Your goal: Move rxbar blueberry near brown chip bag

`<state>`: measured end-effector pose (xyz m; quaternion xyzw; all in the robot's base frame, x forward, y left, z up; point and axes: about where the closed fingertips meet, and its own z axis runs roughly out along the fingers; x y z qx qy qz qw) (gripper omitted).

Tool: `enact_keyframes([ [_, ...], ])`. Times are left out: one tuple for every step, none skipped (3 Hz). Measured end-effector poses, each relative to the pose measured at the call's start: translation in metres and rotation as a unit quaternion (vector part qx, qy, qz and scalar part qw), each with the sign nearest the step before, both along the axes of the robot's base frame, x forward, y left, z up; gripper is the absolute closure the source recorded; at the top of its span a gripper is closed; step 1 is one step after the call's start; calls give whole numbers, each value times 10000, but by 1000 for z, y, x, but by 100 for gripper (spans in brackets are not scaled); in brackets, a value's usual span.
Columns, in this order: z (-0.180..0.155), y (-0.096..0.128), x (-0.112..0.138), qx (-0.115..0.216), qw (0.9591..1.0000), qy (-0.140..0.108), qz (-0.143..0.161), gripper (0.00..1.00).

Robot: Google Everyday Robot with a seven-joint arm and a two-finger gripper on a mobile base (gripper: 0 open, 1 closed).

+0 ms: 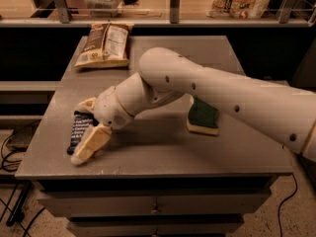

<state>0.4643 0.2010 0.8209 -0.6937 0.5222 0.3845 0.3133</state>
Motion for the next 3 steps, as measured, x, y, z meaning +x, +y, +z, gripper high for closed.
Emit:
enact_keyframes([
  [-7, -5, 1, -40, 9999, 69, -103, 42],
  [-4, -5, 1, -40, 9999, 69, -103, 64],
  [1, -5, 1, -38, 9999, 68, -104, 88],
])
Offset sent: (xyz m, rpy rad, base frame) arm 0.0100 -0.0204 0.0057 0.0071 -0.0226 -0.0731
